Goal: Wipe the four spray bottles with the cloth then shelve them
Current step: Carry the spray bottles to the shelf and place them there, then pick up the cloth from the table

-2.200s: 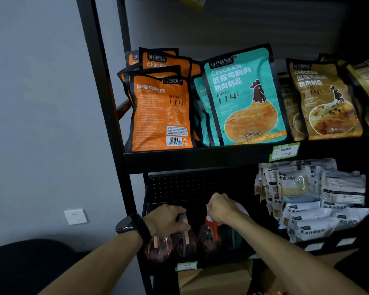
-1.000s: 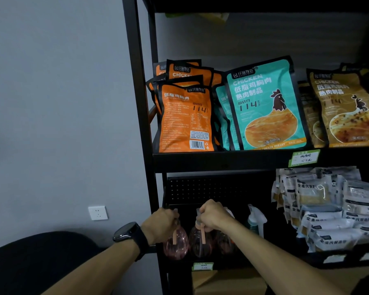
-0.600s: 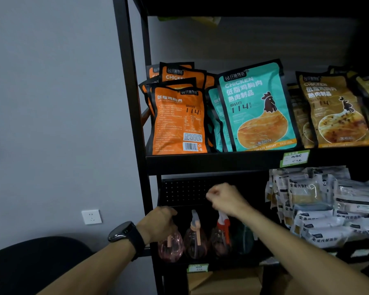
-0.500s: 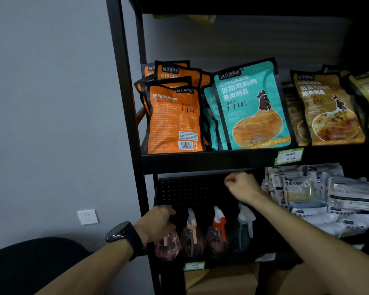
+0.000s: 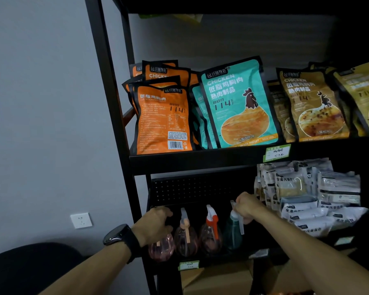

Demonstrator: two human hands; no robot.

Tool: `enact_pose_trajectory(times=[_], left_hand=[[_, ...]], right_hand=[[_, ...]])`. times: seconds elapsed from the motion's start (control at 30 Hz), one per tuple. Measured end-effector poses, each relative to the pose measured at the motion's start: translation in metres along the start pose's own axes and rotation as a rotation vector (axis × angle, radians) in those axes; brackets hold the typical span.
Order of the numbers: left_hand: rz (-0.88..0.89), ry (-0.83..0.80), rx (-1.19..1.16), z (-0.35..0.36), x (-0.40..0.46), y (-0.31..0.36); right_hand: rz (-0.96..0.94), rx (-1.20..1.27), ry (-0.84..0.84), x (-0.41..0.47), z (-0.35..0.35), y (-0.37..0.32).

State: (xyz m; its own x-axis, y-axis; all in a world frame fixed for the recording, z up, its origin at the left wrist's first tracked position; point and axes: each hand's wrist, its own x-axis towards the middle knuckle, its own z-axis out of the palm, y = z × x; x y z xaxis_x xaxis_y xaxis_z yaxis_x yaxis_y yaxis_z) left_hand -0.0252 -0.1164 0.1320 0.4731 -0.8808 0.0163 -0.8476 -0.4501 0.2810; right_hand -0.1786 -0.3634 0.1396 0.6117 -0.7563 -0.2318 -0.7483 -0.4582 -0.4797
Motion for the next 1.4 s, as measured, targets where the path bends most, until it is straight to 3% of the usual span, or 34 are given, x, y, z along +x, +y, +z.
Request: enact_pose_trajectory(times=[0.23, 0.37, 0.87, 1.1, 1.4], left_hand=[[-0.021, -0.001, -0.001, -0.005, 0.0, 0.002], [-0.029, 0.025, -0.021, -0.013, -0.004, 0.006], [-0.095, 0.114, 0.011, -0.045, -0.076, 0.002], [-0.238, 0.17, 0.026, -0.065, -0.138, -0.029], [-0.437, 0.271, 0.055, -0.094, -0.224, -0.073]], right_hand=[[-0.04, -0.071, 0.054, -0.006, 0.0, -0.003], [-0.195, -0.1, 0.171, -0.018, -0.001, -0.016], [-0.69, -0.182, 0.155, -0.108, 0.039, -0.104], [-0.852, -0.167, 0.17, -0.149, 0.068, -0.153], [-1.017, -0.218, 0.06, -0.198, 0.115, -0.223]])
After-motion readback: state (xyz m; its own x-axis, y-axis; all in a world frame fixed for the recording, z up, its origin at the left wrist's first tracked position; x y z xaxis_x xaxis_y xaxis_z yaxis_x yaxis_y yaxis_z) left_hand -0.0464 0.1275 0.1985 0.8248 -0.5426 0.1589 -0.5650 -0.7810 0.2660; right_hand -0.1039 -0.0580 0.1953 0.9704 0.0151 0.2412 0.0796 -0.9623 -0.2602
